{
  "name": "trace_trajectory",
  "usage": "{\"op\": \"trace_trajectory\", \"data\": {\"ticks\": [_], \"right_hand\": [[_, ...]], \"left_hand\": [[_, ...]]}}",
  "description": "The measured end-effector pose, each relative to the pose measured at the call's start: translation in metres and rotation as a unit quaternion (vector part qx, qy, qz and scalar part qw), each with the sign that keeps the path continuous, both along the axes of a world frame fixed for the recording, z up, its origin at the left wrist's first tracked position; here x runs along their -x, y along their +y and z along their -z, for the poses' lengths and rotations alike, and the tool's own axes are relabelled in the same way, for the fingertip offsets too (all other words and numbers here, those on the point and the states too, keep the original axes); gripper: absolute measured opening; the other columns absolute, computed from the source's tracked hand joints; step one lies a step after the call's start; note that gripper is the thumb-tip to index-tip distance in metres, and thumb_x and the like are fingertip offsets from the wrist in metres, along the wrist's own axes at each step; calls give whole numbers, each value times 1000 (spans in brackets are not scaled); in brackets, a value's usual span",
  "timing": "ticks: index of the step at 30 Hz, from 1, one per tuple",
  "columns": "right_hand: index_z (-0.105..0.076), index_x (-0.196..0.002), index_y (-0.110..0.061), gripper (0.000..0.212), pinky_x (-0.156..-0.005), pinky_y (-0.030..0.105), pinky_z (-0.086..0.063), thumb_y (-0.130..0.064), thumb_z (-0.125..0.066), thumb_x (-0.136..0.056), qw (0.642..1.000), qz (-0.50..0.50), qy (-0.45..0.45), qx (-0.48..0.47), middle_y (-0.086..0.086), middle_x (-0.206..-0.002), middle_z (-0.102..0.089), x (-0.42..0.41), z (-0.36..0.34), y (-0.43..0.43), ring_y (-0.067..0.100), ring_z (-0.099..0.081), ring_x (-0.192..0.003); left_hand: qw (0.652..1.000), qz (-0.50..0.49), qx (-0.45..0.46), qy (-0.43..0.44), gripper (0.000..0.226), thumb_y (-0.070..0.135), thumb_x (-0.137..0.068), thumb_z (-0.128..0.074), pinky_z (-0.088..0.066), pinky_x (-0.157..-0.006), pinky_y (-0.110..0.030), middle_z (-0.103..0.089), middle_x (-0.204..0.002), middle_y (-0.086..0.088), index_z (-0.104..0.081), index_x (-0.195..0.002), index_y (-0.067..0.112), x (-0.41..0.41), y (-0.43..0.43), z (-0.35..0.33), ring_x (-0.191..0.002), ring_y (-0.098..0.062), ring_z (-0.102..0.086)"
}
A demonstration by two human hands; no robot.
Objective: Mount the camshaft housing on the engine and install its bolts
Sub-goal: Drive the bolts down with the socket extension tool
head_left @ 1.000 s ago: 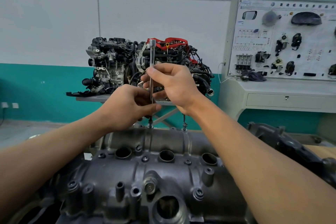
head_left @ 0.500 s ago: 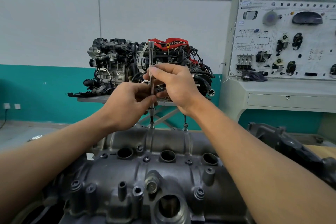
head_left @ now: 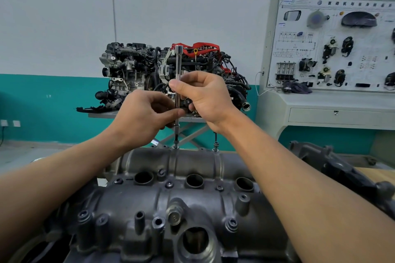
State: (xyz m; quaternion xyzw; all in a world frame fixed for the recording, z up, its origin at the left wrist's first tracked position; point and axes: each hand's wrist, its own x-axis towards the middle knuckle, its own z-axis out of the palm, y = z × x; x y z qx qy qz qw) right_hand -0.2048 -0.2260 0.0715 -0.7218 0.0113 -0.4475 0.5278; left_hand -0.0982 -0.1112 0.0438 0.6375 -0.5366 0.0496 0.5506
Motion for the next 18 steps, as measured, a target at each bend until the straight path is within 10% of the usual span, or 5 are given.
{"op": "trace_trajectory", "data": {"ticks": [12,18], "right_hand": [[-70,-109,-5,18,-44,17,-39,-7,-66,-92,998,-36,27,-44,-1,-84,-72,2,-2,2,3,-52,-57],[-61,-81,-12,19,-46,8,-41,-1,-76,-82,998,-55,0,-42,-4,-70,-58,1,0,1,-4,-54,-49]], "left_hand": [[998,14,-42,-52,14,20,-96,-62,-62,-79,-39,-78,-86,6,-75,-96,26,1,3,2,-85,-14,-74],[1000,1,-17,-20,16,21,-77,-83,-49,-53,-11,-74,-63,6,-70,-78,12,4,2,0,-57,-3,-69]]}}
